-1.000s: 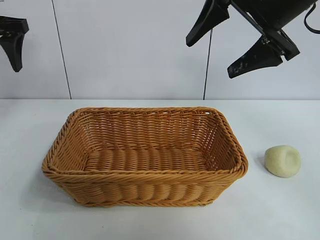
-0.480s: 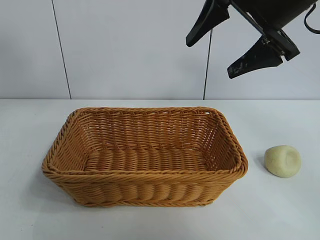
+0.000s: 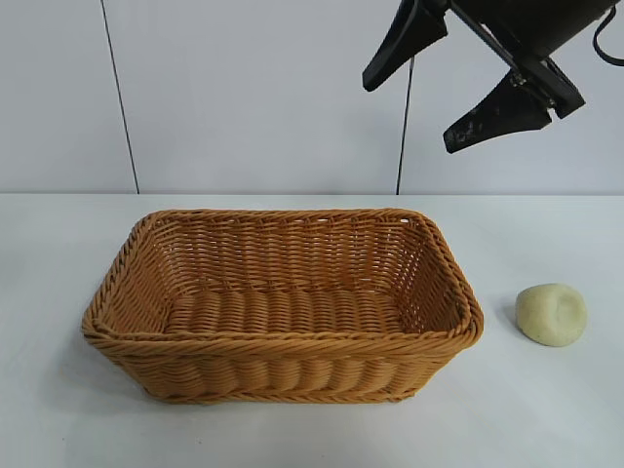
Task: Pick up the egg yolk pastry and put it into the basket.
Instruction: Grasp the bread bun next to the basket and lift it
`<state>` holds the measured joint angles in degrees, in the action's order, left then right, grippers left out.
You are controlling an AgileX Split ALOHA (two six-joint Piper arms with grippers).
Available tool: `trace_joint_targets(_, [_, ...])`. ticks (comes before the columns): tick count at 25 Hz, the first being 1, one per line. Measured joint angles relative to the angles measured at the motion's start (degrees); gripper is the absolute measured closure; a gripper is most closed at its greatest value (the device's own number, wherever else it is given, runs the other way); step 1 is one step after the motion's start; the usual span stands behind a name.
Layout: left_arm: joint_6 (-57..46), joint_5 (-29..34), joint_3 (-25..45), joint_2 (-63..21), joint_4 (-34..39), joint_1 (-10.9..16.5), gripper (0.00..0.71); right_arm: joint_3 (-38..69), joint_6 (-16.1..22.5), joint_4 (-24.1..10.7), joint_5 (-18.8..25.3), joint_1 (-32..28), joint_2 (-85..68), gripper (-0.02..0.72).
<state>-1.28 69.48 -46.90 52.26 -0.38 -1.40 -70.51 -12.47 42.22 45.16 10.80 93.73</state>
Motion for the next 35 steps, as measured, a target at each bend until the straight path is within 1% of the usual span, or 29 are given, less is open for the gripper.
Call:
trace_joint_targets(2, [0.0,-1.6,4.9,-5.7,0.0,0.0,0.016,0.0,0.0,0.0,0.0,0.0,0.0,0.08])
trace_joint_targets(6, [0.0,-4.5,12.3,-17.2,0.0,0.0,0.016,0.0,0.0,0.0,0.0,0.0,0.0,0.08])
trace_joint_targets(11, [0.0,-6.4,17.7,-29.5,0.0,0.0,0.016,0.0,0.0,0.0,0.0,0.0,0.0,0.08])
trace_joint_targets(20, [0.0,-8.1,18.8,-43.0,-1.4,0.0,0.016,0.0,0.0,-0.1,0.0,0.0,0.0,0.08])
trace_joint_targets(25, [0.0,-8.4,18.9,-51.9,-2.4,0.0,0.016,0.0,0.0,-1.4,0.1,0.0,0.0,0.08])
trace_joint_targets(27, [0.0,-8.4,18.9,-52.4,-2.7,0.0,0.016,-0.6,0.2,-3.6,0.8,0.0,0.0,0.08])
trace_joint_targets(29, [0.0,-8.4,18.9,-52.5,-2.8,0.0,0.016,-2.0,2.0,-7.8,1.9,0.0,0.0,0.08])
trace_joint_targets(30, [0.0,-8.4,18.9,-52.6,-2.8,0.0,0.016,-2.8,3.6,-11.0,2.4,0.0,0.0,0.08])
trace_joint_targets(35, [0.0,-8.4,18.9,-52.6,-2.8,0.0,0.016,-6.1,13.3,-30.8,7.0,-0.2,0.0,0.08])
